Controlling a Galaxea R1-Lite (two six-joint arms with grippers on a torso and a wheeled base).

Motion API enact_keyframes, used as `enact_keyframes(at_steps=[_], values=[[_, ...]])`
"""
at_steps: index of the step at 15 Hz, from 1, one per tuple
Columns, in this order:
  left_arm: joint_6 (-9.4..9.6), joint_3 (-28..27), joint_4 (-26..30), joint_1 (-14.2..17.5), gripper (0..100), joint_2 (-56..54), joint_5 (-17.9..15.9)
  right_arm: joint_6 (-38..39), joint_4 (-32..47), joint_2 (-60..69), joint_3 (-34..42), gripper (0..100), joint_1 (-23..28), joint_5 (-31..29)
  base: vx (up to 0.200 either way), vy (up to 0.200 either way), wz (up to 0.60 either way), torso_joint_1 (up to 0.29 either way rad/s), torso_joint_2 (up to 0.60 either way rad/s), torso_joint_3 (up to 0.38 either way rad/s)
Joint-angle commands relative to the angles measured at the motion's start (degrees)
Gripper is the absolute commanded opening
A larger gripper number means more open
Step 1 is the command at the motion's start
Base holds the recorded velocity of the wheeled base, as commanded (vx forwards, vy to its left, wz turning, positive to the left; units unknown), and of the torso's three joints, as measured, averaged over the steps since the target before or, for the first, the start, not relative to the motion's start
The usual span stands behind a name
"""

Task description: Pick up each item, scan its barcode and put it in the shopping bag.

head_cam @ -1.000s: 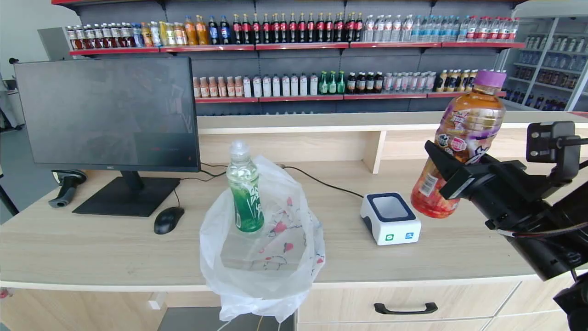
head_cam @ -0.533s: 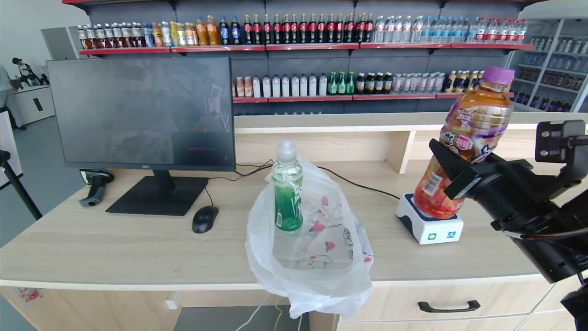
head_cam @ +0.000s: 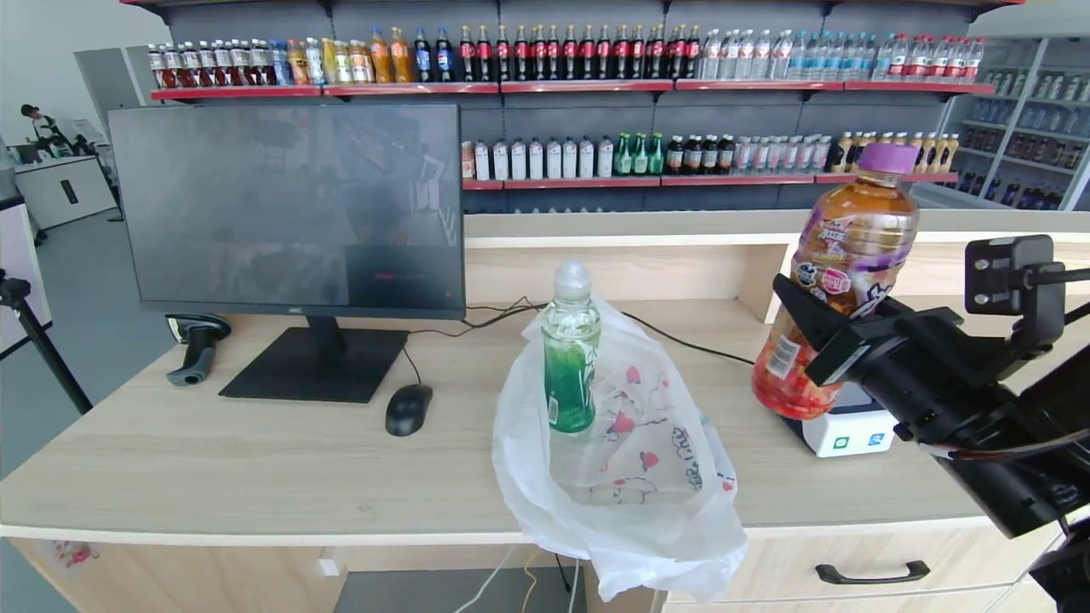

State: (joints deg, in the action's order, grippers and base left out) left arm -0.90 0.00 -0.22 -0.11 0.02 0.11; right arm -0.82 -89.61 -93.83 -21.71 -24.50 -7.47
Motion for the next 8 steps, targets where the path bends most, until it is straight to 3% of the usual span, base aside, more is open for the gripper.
enact_keyframes(at_steps=[1,3,8], values=[[0.02,0.00,-0.04,0.02,100,-0.02,-0.02,-0.06,-0.39,-0.39,0.44,0,-1.07,-0.09,0.200,0.000,0.00,0.002,0.00,0.007],[0.02,0.00,-0.04,0.02,100,-0.02,-0.02,-0.06,-0.39,-0.83,0.44,0,-1.25,-0.09,0.200,0.000,0.00,-0.014,-0.01,0.007],[0.02,0.00,-0.04,0.02,100,-0.02,-0.02,-0.15,-0.39,-1.35,0.44,0,-1.60,-0.09,0.000,0.000,0.00,0.000,0.00,0.000]])
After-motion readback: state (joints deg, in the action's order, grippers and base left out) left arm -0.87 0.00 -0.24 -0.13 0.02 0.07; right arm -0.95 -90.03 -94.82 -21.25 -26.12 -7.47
